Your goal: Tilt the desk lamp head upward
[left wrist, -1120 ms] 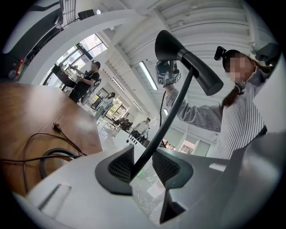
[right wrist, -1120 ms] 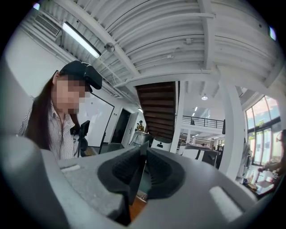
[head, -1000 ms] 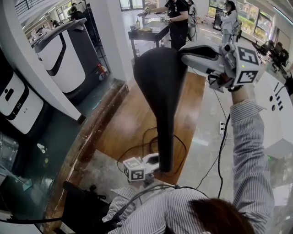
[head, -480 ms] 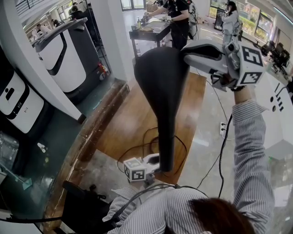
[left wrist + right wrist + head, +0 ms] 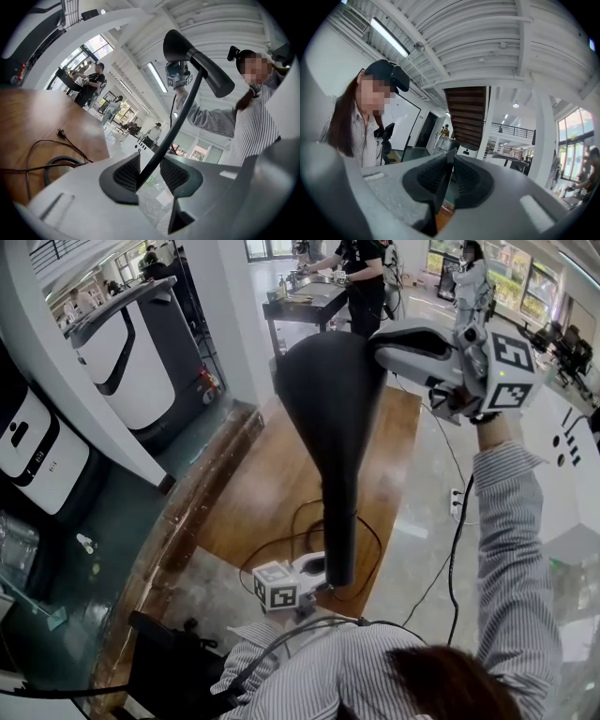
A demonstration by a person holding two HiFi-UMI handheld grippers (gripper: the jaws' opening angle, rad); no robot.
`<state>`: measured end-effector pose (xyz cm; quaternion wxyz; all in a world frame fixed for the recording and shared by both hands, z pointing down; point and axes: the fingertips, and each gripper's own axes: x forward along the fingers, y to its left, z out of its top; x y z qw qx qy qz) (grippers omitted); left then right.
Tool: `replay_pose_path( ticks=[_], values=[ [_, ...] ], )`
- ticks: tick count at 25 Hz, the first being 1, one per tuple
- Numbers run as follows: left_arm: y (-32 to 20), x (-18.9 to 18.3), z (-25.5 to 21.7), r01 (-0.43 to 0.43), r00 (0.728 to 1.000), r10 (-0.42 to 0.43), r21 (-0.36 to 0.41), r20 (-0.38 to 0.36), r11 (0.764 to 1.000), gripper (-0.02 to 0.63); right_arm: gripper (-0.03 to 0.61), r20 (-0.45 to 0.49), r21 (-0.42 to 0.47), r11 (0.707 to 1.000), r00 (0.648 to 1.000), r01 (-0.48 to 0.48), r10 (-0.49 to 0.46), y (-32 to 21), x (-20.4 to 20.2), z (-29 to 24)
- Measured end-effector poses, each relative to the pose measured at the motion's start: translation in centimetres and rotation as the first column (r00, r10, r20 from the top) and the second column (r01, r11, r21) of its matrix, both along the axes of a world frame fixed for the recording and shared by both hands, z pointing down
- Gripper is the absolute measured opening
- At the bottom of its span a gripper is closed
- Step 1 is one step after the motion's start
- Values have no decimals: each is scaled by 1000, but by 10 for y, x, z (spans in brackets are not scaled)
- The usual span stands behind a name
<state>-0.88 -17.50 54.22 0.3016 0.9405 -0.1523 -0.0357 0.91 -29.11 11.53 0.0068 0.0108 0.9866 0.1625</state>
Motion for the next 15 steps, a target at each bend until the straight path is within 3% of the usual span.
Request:
replay_pose_path(
  ticks=[4,15],
  values=[
    [-2,2,-1,0,1000,-1,11,16,1000,133,48,5,-17,1000,1000,-15,15,-7,1,2],
    [-3,8,-11,-3,999,4,25,-37,1000,132,49,14,-31,999,999,-31,32,-15,6,7]
  ],
)
